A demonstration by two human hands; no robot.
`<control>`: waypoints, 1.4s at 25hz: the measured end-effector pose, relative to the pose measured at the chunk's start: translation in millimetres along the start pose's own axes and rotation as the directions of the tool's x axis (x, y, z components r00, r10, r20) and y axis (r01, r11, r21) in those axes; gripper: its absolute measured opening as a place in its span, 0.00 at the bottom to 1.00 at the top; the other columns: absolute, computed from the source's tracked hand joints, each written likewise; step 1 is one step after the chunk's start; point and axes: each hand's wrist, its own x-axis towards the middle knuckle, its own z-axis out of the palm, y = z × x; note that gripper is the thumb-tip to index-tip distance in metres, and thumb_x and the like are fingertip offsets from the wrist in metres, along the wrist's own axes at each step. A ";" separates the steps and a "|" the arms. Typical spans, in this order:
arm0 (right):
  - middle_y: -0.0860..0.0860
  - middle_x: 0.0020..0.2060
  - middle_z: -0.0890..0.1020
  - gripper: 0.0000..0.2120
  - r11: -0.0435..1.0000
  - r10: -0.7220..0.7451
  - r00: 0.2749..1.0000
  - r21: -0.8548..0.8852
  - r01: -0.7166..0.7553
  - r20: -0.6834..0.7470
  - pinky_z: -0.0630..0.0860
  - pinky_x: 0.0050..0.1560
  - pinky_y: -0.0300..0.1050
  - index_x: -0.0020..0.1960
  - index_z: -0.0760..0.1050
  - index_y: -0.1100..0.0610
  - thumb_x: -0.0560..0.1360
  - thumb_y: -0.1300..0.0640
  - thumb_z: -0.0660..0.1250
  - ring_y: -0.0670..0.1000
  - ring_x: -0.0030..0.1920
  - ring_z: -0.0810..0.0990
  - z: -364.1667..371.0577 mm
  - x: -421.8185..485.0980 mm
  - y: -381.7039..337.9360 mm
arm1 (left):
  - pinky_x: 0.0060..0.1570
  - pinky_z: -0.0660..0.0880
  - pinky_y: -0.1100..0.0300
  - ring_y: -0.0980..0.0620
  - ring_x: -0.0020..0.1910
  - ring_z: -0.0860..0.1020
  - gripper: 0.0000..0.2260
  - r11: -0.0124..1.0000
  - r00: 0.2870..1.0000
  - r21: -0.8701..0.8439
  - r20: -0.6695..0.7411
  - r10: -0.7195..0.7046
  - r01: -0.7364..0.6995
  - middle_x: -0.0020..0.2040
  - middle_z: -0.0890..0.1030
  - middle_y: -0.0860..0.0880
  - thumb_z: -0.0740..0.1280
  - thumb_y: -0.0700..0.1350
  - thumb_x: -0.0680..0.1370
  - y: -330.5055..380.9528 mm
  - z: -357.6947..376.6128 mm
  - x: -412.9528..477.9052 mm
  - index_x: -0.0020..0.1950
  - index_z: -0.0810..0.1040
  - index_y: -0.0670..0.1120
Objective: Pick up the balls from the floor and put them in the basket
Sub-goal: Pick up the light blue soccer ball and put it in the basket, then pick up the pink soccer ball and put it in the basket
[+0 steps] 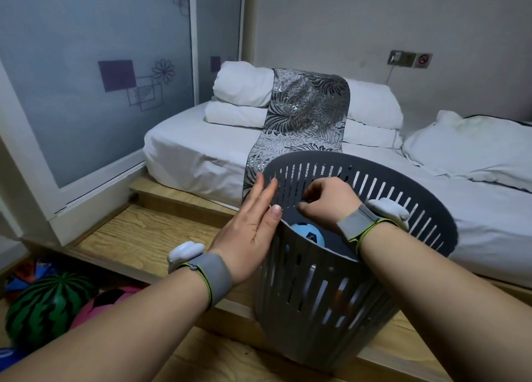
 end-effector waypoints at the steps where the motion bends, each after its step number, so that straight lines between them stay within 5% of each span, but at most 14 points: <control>1: 0.51 0.46 0.86 0.08 0.999 -0.015 1.000 0.049 0.016 -0.023 0.85 0.50 0.54 0.50 0.83 0.51 0.72 0.53 0.73 0.56 0.49 0.86 1.0 -2.1 -5.9 | 0.77 0.51 0.62 0.68 0.77 0.48 0.28 0.998 1.000 -0.057 -0.004 -0.026 0.026 0.82 0.47 0.62 0.49 0.64 0.81 -4.3 0.2 -2.0 0.81 0.49 0.61; 5: 0.54 0.46 0.86 0.15 0.976 -0.082 0.991 0.193 0.101 -0.106 0.85 0.47 0.60 0.60 0.79 0.50 0.73 0.55 0.67 0.60 0.46 0.86 5.9 -10.6 -42.4 | 0.78 0.60 0.52 0.59 0.79 0.59 0.29 0.971 0.988 -0.185 0.039 -0.147 0.152 0.80 0.62 0.59 0.52 0.67 0.80 -33.5 -1.6 -27.3 0.80 0.51 0.64; 10: 0.47 0.43 0.85 0.12 0.942 -0.221 0.930 0.183 0.282 -0.294 0.82 0.54 0.52 0.54 0.82 0.48 0.71 0.50 0.67 0.54 0.49 0.85 11.9 -32.4 -92.9 | 0.70 0.68 0.56 0.56 0.71 0.70 0.24 0.937 0.946 -0.128 0.077 -0.316 0.324 0.76 0.69 0.55 0.59 0.54 0.84 -60.8 -24.8 -65.2 0.79 0.60 0.60; 18: 0.44 0.48 0.85 0.14 0.874 -0.484 0.863 -0.049 0.483 -0.143 0.82 0.46 0.48 0.60 0.80 0.44 0.75 0.49 0.66 0.50 0.51 0.84 132.3 -108.5 -144.4 | 0.70 0.70 0.53 0.48 0.72 0.72 0.22 0.811 0.810 -0.046 -0.043 -0.585 0.583 0.75 0.71 0.51 0.58 0.56 0.83 -148.3 -38.7 -152.3 0.78 0.65 0.55; 22: 0.44 0.48 0.85 0.15 0.950 -0.314 0.944 0.034 0.312 0.101 0.80 0.45 0.45 0.63 0.78 0.44 0.77 0.48 0.66 0.50 0.50 0.83 211.7 -121.5 -148.1 | 0.63 0.74 0.50 0.43 0.66 0.75 0.21 0.770 0.780 0.169 0.008 -0.626 0.616 0.71 0.74 0.46 0.60 0.54 0.81 -187.1 -38.1 -179.0 0.74 0.68 0.52; 25: 0.49 0.49 0.86 0.15 0.980 -0.196 0.944 0.025 0.196 0.266 0.80 0.47 0.46 0.62 0.79 0.48 0.76 0.50 0.67 0.54 0.48 0.84 261.1 -117.4 -140.2 | 0.66 0.71 0.49 0.41 0.73 0.68 0.21 0.654 0.747 0.489 0.007 -0.665 0.578 0.77 0.65 0.44 0.62 0.49 0.81 -213.6 -53.0 -182.6 0.74 0.69 0.48; 29: 0.52 0.49 0.87 0.12 0.997 -0.034 0.960 0.074 0.014 0.278 0.80 0.49 0.46 0.57 0.82 0.52 0.76 0.51 0.68 0.57 0.49 0.84 306.7 -137.8 -114.9 | 0.77 0.57 0.42 0.42 0.82 0.45 0.29 0.511 0.708 0.689 -0.005 -0.706 0.514 0.83 0.45 0.44 0.67 0.50 0.78 -252.7 -56.9 -187.5 0.78 0.62 0.49; 32: 0.48 0.44 0.85 0.11 0.989 -0.018 0.958 0.149 -0.025 0.285 0.76 0.45 0.42 0.56 0.82 0.49 0.77 0.46 0.68 0.53 0.45 0.83 319.4 -143.6 -105.0 | 0.79 0.50 0.43 0.42 0.82 0.40 0.38 0.472 0.693 0.751 0.027 -0.721 0.462 0.83 0.41 0.43 0.68 0.49 0.75 -274.0 -52.6 -194.1 0.81 0.52 0.50; 35: 0.47 0.41 0.86 0.11 0.971 -0.012 0.955 0.232 -0.059 0.295 0.84 0.46 0.52 0.52 0.82 0.49 0.77 0.44 0.68 0.53 0.42 0.87 324.6 -140.2 -108.1 | 0.78 0.51 0.42 0.41 0.82 0.41 0.43 0.447 0.634 0.775 0.078 -0.769 0.447 0.83 0.41 0.44 0.69 0.50 0.75 -282.3 -46.4 -201.2 0.82 0.46 0.50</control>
